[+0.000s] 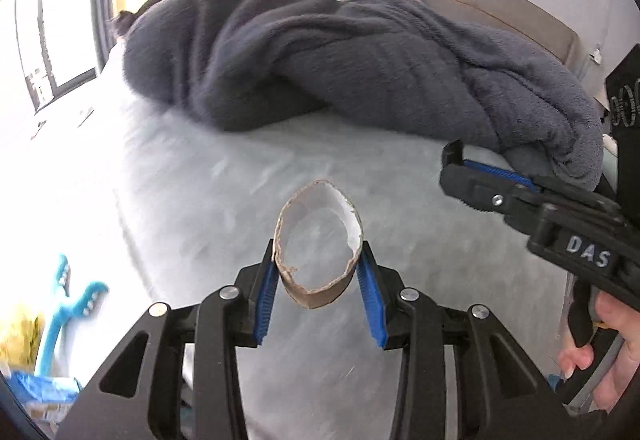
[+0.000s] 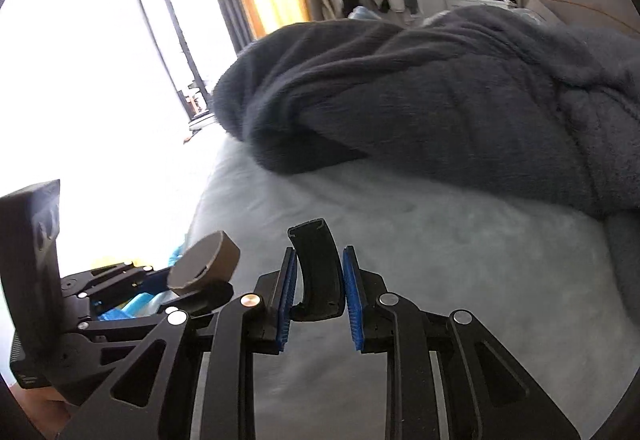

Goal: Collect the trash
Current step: 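Carry the cardboard core and black piece over the black bin with both grippers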

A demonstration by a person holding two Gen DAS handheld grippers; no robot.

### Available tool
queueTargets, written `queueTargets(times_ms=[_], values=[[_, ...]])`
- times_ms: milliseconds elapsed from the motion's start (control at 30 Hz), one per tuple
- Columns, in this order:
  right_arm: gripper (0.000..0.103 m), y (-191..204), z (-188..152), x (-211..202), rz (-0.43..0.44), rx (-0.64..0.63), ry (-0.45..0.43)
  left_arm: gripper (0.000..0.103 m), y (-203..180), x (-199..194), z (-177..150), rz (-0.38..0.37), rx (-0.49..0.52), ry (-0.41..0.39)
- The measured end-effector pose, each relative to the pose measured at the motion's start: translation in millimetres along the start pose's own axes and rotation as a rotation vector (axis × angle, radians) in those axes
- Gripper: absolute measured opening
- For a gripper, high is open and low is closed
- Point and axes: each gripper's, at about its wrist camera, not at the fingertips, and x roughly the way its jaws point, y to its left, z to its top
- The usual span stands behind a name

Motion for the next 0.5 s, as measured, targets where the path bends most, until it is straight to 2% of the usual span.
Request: queueTargets(times_ms=[333,500], values=[[0.023,69,-14,1,0.045,-0.106,0.009,0.041,51,-36,-44,0.073,-0.055,0.035],[0.023,107,-18,9,0.094,-0.14,0.026,0.041,84,-43,-62,0.107,-0.13,0.069]])
